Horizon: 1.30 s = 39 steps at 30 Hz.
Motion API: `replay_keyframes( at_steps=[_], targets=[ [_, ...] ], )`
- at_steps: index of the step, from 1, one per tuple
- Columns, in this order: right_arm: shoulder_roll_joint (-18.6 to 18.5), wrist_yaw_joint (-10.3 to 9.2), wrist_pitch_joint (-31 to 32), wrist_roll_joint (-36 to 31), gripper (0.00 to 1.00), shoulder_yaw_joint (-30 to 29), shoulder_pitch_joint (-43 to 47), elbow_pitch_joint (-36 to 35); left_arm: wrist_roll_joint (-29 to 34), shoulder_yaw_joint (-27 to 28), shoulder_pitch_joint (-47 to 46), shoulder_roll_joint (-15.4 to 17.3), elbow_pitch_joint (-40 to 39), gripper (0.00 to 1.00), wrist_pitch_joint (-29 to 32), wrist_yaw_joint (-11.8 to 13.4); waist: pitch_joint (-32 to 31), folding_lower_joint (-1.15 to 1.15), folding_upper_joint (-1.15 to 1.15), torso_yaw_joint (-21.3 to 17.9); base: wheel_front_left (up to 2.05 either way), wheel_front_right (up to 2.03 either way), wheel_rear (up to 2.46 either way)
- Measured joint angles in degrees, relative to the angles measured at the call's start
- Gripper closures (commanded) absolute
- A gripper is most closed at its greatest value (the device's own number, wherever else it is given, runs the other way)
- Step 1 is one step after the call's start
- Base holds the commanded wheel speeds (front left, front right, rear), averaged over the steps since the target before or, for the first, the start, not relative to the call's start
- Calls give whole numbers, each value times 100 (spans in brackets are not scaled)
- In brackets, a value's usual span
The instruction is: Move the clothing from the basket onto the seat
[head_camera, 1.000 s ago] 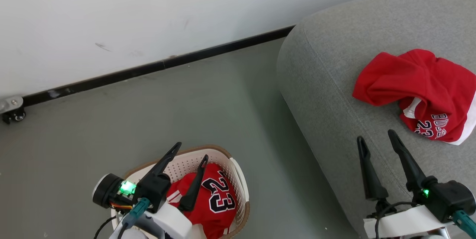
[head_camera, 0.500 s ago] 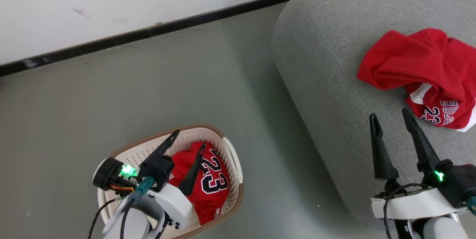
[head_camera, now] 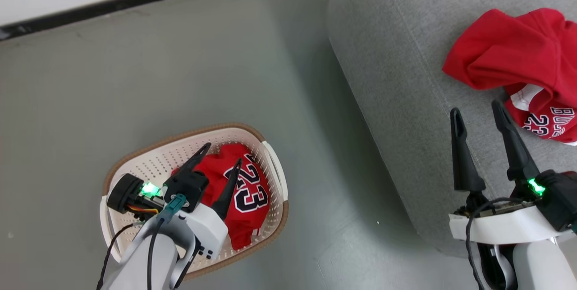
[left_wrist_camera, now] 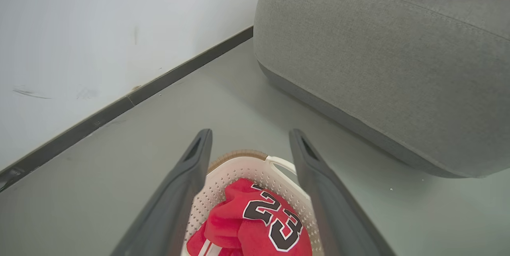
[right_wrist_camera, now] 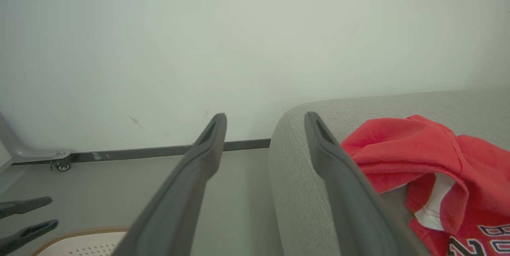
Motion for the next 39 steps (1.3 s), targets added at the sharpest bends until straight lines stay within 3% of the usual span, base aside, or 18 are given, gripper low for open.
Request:
replay_keyframes(
  at_steps=[39],
  targets=[
    [-1, 0, -158, 352, 0, 59, -1202, 63, 546, -528, -1190, 15, 1585, 0, 69, -197, 1689, 0, 0, -179, 0, 0, 0]
  ],
)
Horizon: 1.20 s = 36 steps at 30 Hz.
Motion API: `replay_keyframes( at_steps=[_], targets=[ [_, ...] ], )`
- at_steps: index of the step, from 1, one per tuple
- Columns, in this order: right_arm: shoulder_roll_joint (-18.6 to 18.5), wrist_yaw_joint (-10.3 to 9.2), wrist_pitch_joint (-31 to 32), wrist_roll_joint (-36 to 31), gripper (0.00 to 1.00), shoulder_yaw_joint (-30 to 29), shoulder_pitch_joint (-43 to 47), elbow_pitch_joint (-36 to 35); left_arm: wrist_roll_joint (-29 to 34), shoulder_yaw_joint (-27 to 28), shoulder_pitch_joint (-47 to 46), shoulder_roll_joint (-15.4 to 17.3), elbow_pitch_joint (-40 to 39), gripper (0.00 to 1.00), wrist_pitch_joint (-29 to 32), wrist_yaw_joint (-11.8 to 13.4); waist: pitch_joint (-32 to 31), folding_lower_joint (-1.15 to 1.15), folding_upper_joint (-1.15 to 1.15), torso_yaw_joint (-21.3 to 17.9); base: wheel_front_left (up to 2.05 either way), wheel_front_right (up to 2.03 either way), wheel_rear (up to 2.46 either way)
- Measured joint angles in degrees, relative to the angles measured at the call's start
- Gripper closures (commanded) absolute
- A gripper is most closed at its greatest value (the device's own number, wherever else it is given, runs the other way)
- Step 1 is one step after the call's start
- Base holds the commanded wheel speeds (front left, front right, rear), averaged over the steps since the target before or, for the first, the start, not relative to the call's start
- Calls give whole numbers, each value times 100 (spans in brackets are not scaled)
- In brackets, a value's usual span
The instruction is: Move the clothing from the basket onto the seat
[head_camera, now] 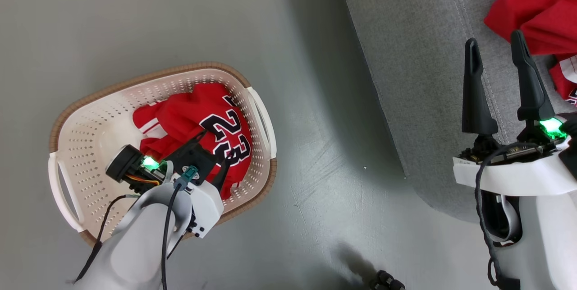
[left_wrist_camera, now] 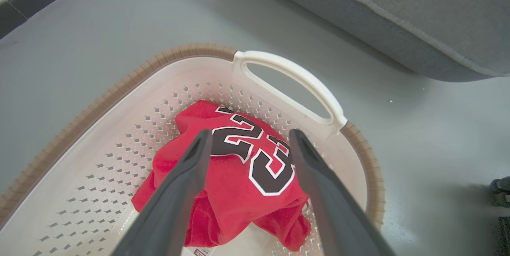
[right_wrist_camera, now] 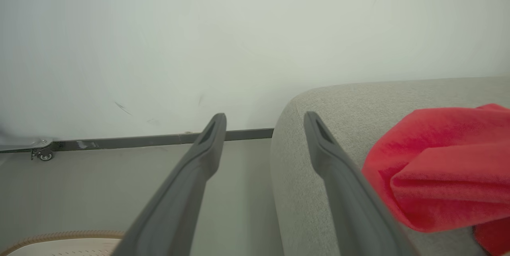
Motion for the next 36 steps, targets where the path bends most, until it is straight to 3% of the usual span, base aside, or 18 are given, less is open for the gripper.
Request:
replay_keyframes(
  at_steps=[14, 36],
  targets=[
    [0, 0, -2, 90, 0, 21, -308, -110, 96, -19, -188, 41, 567, 0, 99, 12, 401, 0, 0, -139, 0, 0, 0],
    [0, 0, -3, 29, 0, -15, -416, -205, 79, 108, -770, -109, 1284, 0, 409, 288, 768, 0, 0, -179, 0, 0, 0]
  ],
)
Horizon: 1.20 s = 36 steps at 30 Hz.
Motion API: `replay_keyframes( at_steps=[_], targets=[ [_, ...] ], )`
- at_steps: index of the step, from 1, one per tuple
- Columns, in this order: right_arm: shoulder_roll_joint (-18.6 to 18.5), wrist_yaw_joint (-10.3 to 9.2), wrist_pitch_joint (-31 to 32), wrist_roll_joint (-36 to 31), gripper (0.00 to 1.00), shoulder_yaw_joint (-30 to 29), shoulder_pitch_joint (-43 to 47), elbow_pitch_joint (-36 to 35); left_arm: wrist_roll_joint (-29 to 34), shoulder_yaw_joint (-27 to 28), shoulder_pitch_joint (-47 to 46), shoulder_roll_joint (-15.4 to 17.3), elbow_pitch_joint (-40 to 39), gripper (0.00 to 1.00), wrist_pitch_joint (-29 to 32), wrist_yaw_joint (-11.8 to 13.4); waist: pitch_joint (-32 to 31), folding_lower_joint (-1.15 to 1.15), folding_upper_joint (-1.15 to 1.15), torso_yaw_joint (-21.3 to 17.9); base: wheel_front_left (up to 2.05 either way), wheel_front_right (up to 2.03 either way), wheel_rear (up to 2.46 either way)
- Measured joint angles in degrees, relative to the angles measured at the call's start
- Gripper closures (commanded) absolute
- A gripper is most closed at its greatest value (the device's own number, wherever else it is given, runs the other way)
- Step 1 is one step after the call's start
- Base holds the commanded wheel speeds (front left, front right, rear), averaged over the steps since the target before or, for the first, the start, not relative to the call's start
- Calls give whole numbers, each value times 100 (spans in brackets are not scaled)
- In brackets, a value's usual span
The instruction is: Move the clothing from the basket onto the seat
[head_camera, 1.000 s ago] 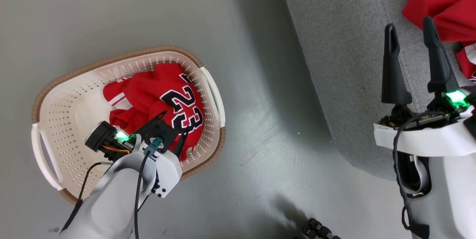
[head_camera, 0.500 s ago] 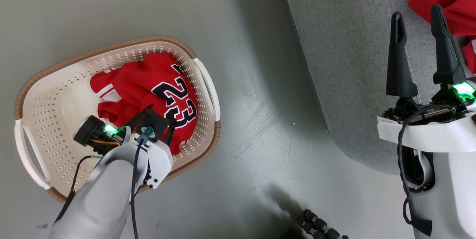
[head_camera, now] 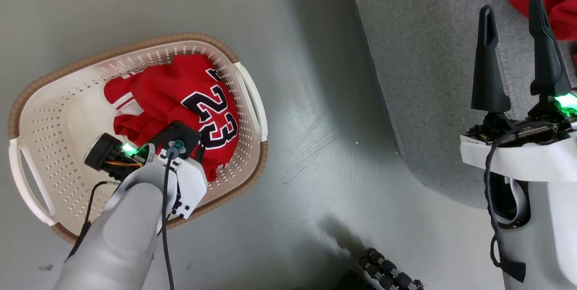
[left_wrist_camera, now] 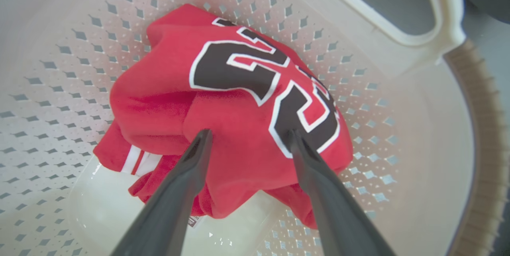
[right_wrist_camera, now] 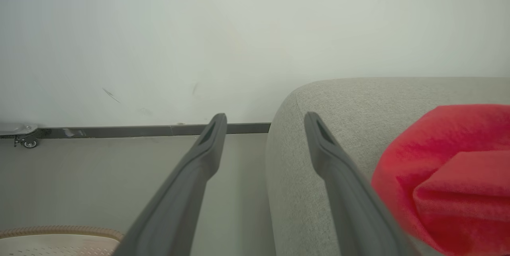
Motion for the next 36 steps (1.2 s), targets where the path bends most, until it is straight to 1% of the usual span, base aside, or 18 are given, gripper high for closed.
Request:
replay_keyframes(
  at_steps=[4, 6, 10, 16, 20, 21, 22, 23, 24, 25, 26, 31, 35, 36],
  targets=[
    [0, 0, 0, -2, 0, -12, -1, -7, -13, 31, -44, -1, 109, 0, 35, 25, 40, 0, 0, 15, 0, 0, 0],
    [0, 0, 0, -8, 0, -24, -2, -15, -33, 78, -93, -3, 168, 0, 89, 153, 63, 0, 0, 26, 0, 0, 0],
    [0, 0, -5, -23, 0, -31, -3, -40, -85, 123, -179, -41, 245, 0, 91, 176, 103, 0, 0, 52, 0, 0, 0],
    [0, 0, -7, -43, 0, -25, -3, -62, -153, 133, -210, -256, 339, 0, 93, 116, 158, 0, 0, 83, 0, 0, 0],
    [0, 0, -7, -43, 0, -14, -5, -75, -152, 109, -274, -279, 408, 0, 93, 113, 192, 0, 0, 82, 0, 0, 0],
    [0, 0, -7, -43, 0, -14, -5, -79, -151, 96, -312, -281, 420, 5, 92, 109, 200, 0, 0, 81, 0, 0, 0],
    [0, 0, -7, -43, 0, -16, -5, -82, -148, 81, -349, -287, 420, 33, 85, 90, 209, 0, 0, 79, 0, 0, 0],
    [0, 0, -7, -43, 0, -20, -5, -82, -141, 58, -383, -301, 416, 68, 74, 46, 218, 0, 0, 78, 0, 0, 0],
    [0, 0, -7, -43, 0, -25, -5, -82, -140, 32, -419, -316, 415, 97, 57, 29, 225, 0, 0, 77, 0, 0, 0],
    [0, 0, -7, -43, 0, -33, -5, -82, -140, 20, -447, -337, 412, 97, 34, -12, 231, 0, 0, 78, 0, 0, 0],
    [0, 0, -7, -43, 0, -44, -5, -81, -140, 9, -460, -365, 411, 100, 0, -36, 233, 0, 0, 80, 0, 0, 0],
    [0, 0, -7, -42, 0, -70, -9, -78, -141, -11, -466, -437, 434, 100, -81, -43, 213, 0, 0, 101, 0, 0, 0],
    [0, 0, -7, -41, 0, -75, -21, -77, -146, -7, -492, -436, 432, 100, -245, -69, 174, 0, 0, 135, 0, 0, 0],
    [0, 0, -7, -40, 0, -76, -60, -71, -227, 73, -514, -447, 409, 100, -380, -69, 148, 0, 0, 157, 0, 0, 0]
  ],
)
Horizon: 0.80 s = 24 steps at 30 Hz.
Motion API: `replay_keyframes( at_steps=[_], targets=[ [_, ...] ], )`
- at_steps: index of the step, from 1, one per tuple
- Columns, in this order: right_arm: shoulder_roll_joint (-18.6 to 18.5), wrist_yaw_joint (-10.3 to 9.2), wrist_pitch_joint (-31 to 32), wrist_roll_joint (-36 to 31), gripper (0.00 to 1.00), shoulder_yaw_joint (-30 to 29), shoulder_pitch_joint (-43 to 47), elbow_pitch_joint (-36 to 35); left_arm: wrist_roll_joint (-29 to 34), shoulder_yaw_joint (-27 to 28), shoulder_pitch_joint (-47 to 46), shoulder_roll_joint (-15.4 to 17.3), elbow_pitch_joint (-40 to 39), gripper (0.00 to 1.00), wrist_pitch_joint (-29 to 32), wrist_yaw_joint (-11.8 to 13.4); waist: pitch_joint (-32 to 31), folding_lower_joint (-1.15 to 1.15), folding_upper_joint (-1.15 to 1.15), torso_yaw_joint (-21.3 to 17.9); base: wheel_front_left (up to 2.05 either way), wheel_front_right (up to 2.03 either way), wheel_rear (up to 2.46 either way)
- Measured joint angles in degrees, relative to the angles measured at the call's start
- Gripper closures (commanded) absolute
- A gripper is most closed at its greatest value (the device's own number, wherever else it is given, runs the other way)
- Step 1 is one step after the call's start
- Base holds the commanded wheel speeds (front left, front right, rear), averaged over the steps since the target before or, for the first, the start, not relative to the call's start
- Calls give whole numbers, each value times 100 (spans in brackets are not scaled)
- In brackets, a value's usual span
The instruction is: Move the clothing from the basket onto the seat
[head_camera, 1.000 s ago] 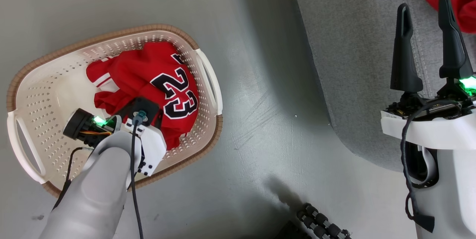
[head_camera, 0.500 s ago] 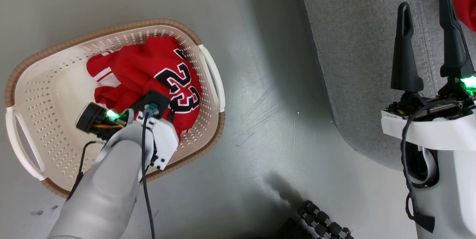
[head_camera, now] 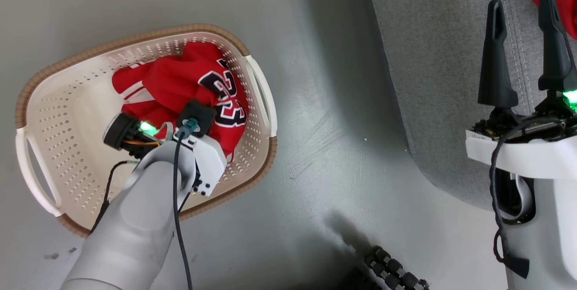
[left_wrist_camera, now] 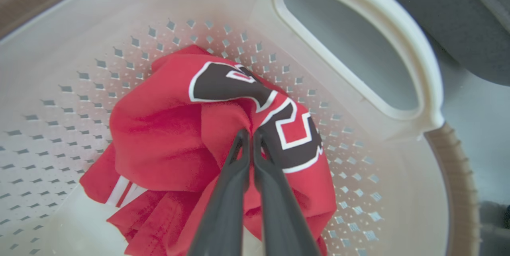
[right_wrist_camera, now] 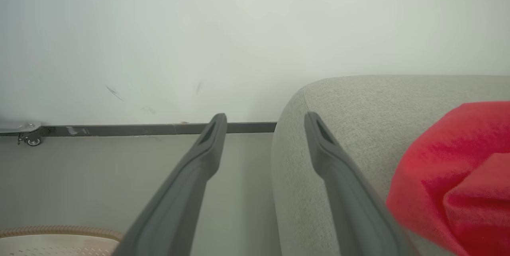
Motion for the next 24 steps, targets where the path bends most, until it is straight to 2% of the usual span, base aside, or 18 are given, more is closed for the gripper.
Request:
replay_keyframes(
  at_steps=[24],
  targets=[
    [-4, 0, -1, -167, 0, -30, -96, 209, -122, 73, 9, -42, -495, 100, -344, 70, -540, 0, 0, 377, 0, 0, 0]
  ],
)
